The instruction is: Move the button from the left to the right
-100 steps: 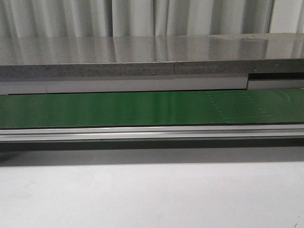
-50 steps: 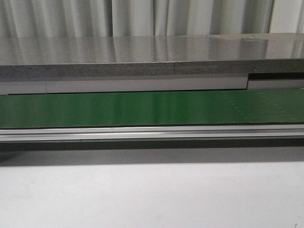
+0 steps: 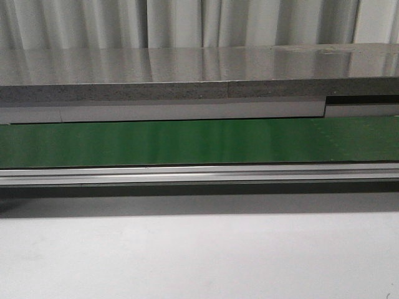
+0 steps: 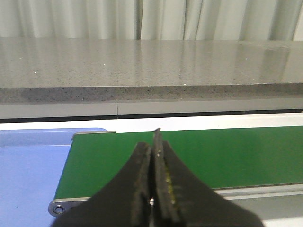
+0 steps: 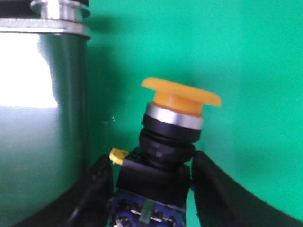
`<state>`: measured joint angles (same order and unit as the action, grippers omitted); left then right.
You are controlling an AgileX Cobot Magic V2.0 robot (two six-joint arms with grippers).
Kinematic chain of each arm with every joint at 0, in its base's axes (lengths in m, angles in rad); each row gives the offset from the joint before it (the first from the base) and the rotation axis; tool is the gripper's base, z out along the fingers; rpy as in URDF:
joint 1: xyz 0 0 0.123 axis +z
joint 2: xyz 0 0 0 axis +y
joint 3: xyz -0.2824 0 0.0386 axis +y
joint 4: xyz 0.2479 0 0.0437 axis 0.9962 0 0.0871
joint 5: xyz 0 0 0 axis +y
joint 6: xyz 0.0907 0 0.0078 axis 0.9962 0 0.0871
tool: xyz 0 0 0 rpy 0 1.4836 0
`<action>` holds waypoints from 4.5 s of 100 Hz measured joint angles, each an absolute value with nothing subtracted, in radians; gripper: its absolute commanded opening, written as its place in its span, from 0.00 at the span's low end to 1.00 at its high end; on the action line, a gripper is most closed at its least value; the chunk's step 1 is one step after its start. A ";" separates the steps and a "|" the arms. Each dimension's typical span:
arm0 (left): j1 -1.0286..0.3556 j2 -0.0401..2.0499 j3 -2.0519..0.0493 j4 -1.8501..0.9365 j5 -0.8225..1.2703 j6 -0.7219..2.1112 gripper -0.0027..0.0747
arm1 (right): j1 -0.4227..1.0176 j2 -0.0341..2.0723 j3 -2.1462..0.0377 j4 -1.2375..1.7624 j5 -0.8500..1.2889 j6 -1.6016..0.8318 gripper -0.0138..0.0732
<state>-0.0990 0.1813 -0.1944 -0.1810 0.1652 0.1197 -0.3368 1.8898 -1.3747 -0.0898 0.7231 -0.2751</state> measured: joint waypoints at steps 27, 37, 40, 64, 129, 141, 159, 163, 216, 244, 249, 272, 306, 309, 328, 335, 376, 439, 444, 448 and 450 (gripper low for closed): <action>-0.099 0.181 -0.194 -0.181 0.165 0.120 0.01 | -0.337 1.920 -1.375 -0.090 0.771 -0.275 0.39; -0.099 0.181 -0.194 -0.181 0.165 0.120 0.01 | -0.338 1.929 -1.375 -0.093 0.776 -0.276 0.40; -0.099 0.181 -0.194 -0.181 0.165 0.120 0.01 | -0.338 1.929 -1.375 -0.095 0.777 -0.276 0.41; -0.099 0.181 -0.194 -0.181 0.165 0.120 0.01 | -0.338 1.929 -1.375 -0.097 0.785 -0.277 0.57; -0.099 0.181 -0.194 -0.181 0.165 0.120 0.01 | -0.341 1.923 -1.375 -0.115 0.786 -0.253 0.71; -0.099 0.181 -0.194 -0.181 0.165 0.120 0.01 | -0.341 1.879 -1.375 -0.094 0.768 -0.243 0.71; -0.099 0.181 -0.194 -0.181 0.165 0.120 0.01 | -0.339 1.791 -1.375 0.033 0.727 -0.235 0.71; -0.099 0.181 -0.194 -0.181 0.165 0.120 0.01 | -0.337 1.774 -1.375 0.063 0.722 -0.233 0.71; -0.099 0.181 -0.194 -0.181 0.165 0.120 0.01 | -0.115 1.449 -1.147 0.164 0.484 -0.231 0.71; -0.099 0.181 -0.194 -0.181 0.165 0.120 0.01 | -0.046 1.146 -0.819 0.169 0.313 -0.231 0.71; -0.099 0.181 -0.194 -0.181 0.165 0.120 0.01 | -0.044 1.089 -0.761 0.171 0.293 -0.231 0.71; -0.099 0.181 -0.194 -0.181 0.165 0.120 0.01 | -0.044 0.803 -0.565 0.214 0.255 -0.231 0.71; -0.099 0.181 -0.194 -0.181 0.165 0.120 0.01 | -0.044 0.435 -0.490 0.241 0.366 -0.231 0.64; -0.099 0.181 -0.194 -0.181 0.165 0.120 0.01 | -0.044 0.414 -0.490 0.241 0.384 -0.231 0.61; -0.099 0.181 -0.194 -0.181 0.165 0.120 0.01 | -0.044 0.335 -0.490 0.241 0.430 -0.230 0.31; -0.099 0.181 -0.194 -0.181 0.165 0.120 0.01 | -0.044 0.333 -0.490 0.241 0.432 -0.230 0.19; -0.099 0.181 -0.194 -0.181 0.165 0.120 0.01 | -0.044 0.333 -0.490 0.241 0.436 -0.230 0.08; -0.099 0.181 -0.194 -0.181 0.165 0.120 0.01 | -0.044 0.333 -0.481 0.241 0.425 -0.230 0.08; -0.099 0.181 -0.194 -0.181 0.165 0.120 0.01 | -0.042 0.329 -0.468 0.241 0.413 -0.228 0.08; -0.099 0.181 -0.194 -0.181 0.165 0.120 0.01 | -0.038 0.325 -0.453 0.241 0.402 -0.224 0.08; -0.099 0.181 -0.194 -0.181 0.165 0.120 0.01 | -0.032 0.322 -0.447 0.238 0.395 -0.219 0.08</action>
<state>-0.0990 0.1813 -0.1944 -0.1810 0.1652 0.1197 -0.0321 0.3224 -0.4473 0.2382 0.3946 -0.2186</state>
